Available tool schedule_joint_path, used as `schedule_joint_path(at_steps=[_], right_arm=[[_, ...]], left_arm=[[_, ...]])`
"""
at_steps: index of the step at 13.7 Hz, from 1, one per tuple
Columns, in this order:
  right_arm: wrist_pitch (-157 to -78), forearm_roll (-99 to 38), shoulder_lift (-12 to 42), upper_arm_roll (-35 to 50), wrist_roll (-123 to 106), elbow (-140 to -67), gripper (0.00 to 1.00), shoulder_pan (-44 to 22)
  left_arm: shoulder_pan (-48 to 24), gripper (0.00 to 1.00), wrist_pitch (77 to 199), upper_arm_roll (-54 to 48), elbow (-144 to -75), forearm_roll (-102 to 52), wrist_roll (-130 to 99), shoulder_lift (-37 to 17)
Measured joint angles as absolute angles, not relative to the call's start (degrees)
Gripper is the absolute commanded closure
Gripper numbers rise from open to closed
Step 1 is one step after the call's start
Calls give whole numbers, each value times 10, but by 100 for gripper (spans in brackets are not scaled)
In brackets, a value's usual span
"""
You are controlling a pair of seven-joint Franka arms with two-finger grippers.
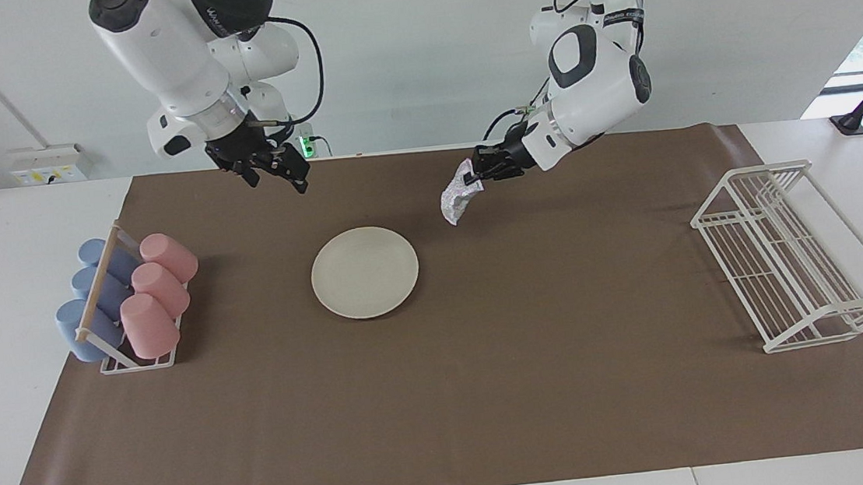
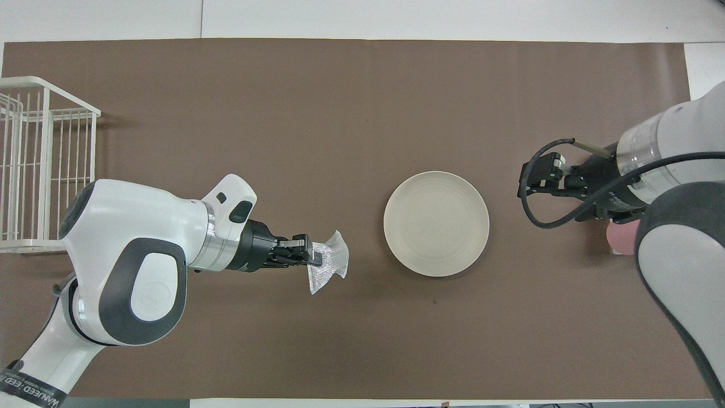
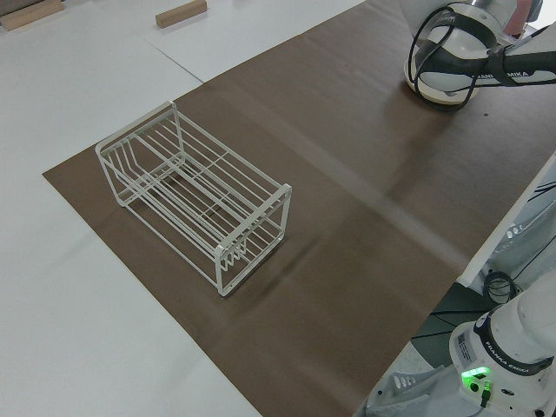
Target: Wipe plate with sponge
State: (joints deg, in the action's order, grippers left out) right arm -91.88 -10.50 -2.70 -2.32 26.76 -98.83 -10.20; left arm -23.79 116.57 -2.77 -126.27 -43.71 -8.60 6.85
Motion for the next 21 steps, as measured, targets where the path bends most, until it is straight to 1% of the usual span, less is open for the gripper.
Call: schedule_joint_path(at_steps=[5, 9, 11, 16, 21], right_arm=[[-949, -51, -26, -23, 149, -987, 0, -93], [-959, -48, -10, -22, 94, -964, 0, -77], [-959, -48, -4, -21, 71, -961, 0, -62], [-959, -47, -2, -29, -21, -961, 0, -27], [-938, -47, -2, -41, -26, -953, 0, -27]], left_arm=[[-238, 100, 1134, -27, -1232, -247, -195, 69], [-235, 100, 1066, -21, -1198, -115, -241, 67], [-232, 100, 1015, -16, -1168, -52, -253, 61], [-230, 100, 870, -18, -1059, 107, -262, 22], [-231, 100, 794, -23, -1043, 266, -263, 4]])
